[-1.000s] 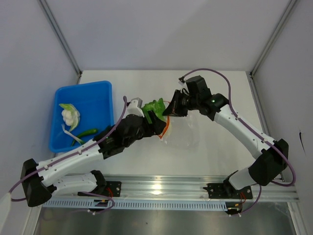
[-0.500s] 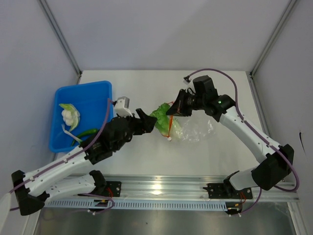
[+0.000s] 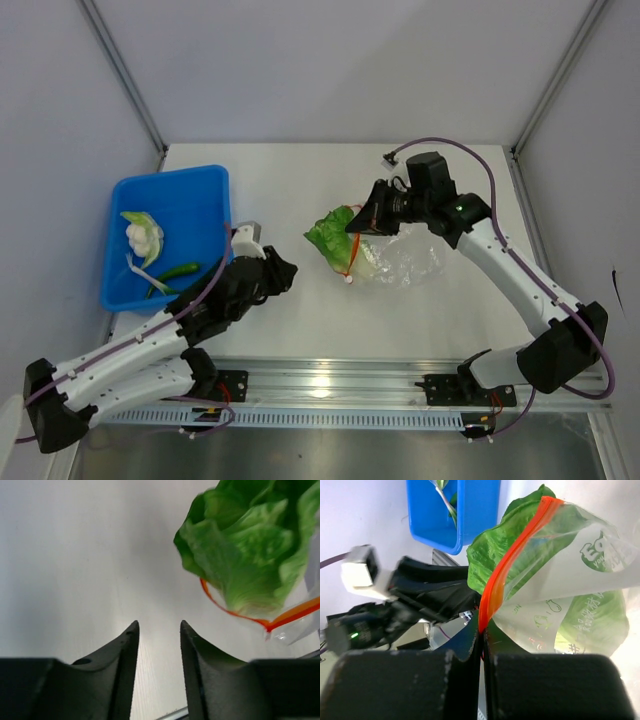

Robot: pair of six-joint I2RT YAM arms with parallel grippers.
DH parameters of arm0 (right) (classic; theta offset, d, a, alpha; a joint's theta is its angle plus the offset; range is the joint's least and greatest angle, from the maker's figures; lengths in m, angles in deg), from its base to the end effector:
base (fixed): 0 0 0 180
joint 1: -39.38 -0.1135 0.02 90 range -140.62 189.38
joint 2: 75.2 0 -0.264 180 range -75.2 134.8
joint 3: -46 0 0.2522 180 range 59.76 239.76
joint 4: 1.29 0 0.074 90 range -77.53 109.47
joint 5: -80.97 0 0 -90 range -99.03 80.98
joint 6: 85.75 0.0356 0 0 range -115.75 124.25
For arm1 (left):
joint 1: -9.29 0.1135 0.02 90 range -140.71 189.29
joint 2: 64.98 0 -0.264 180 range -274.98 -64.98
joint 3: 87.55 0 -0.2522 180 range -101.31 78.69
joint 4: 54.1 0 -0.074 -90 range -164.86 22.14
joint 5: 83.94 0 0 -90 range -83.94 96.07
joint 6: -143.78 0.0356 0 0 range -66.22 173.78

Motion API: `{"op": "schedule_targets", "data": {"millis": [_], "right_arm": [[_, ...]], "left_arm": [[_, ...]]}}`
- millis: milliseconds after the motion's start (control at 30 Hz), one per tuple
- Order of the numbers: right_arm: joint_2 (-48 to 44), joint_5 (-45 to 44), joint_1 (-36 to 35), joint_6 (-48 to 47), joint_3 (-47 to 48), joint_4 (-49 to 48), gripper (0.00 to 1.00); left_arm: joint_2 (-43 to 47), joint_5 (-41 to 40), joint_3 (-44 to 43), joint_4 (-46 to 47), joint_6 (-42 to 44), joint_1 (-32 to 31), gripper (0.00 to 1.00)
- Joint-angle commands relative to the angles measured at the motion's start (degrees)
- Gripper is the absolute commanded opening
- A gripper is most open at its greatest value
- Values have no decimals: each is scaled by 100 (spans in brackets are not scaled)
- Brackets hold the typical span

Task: Place the food in the zip-top bag and seal the zipper
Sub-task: Place the fake vegetable in the zipper food storage bag.

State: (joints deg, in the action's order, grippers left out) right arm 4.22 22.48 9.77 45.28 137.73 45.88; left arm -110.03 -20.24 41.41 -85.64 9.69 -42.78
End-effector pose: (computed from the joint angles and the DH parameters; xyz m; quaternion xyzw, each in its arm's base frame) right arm 0.2547 0.1662 0.3671 -0.0402 0.8614 0.4539 0.2243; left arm 0.1230 -0.1322 0.2810 -0.0637 0.8302 -0.2578 0.4901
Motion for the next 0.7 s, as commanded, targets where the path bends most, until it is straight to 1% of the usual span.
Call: {"op": "schedule_targets", "data": {"millis": [0,33,100,133,167,200,267,300,367,433,533,567,667], "right_arm": [[-269,277,60,-8,51,-273,0],[-278,321,78,44,60,-300,0],[-286,435,86,80,69,-344,0],[-304,461,104,106,77,-361,0],[-313,496,104,115,69,-405,0],[-313,540,104,124,69,-414,0],[-313,593,113,168,60,-484,0],[-313,646,122,194,69,-502,0],[-295,672,122,247,60,-572,0],[-287,673,122,273,77,-598,0],[-269,681,130,273,121,-581,0],[-278,673,130,273,121,-572,0],[-286,673,139,247,121,-546,0]], "left_arm": [[-134,940,265,431,-81,241,38],[-265,1169,291,425,-160,450,38],[-407,1653,291,381,-441,619,36],[-512,1820,282,459,-503,785,36],[-548,2179,291,547,-573,847,36],[-609,2321,282,652,-617,900,36],[-846,2480,116,758,-705,945,39],[-934,2585,-24,811,-740,936,43],[-1171,2919,-69,1091,-898,945,47],[-1312,3279,-121,1451,-1039,962,47],[-1488,3553,-52,1742,-1338,962,47],[-1497,3545,-34,1952,-1434,962,47],[-1453,3448,1,2050,-1540,962,47]]}}
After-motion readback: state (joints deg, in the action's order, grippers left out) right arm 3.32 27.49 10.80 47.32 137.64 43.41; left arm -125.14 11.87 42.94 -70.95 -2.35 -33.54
